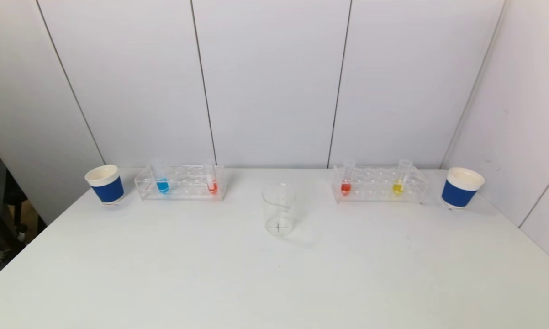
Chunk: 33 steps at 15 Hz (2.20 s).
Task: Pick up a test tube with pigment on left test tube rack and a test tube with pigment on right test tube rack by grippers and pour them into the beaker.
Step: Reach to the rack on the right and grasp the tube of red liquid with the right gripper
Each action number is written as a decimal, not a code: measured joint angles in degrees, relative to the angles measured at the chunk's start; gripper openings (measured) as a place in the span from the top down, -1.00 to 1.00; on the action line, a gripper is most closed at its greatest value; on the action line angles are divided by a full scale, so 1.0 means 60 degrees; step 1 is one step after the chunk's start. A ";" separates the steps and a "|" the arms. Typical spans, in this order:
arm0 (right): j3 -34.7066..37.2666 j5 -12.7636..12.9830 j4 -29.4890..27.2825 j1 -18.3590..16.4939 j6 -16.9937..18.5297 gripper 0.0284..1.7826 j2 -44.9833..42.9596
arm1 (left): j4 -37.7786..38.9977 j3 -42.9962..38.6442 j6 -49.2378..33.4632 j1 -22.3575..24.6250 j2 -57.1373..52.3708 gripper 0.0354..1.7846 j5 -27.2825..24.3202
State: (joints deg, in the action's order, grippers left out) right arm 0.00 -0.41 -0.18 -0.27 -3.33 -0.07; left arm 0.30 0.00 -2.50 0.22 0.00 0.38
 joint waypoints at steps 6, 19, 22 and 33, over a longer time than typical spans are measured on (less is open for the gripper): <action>0.0000 0.0000 0.0000 0.0000 0.0000 -0.99 0.0000 | 0.0000 0.0000 -0.0004 0.0000 0.0000 -0.98 0.0000; 0.0000 -0.0008 0.0004 0.0000 -0.0022 -0.99 0.0000 | 0.0004 0.0000 -0.0004 0.0004 0.0000 -0.98 0.0000; 0.0000 -0.0016 0.0008 0.0000 -0.0041 -0.99 0.0000 | 0.0004 0.0000 -0.0004 0.0004 0.0000 -0.98 0.0006; -0.0634 -0.0100 -0.0193 0.0000 -0.0091 -0.99 0.0000 | 0.0004 0.0000 0.0000 0.0004 0.0000 -0.98 0.0006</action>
State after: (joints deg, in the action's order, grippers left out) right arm -3.80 -1.01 -1.34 -0.27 -3.88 -0.07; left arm 0.33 0.00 -2.50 0.24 0.00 0.41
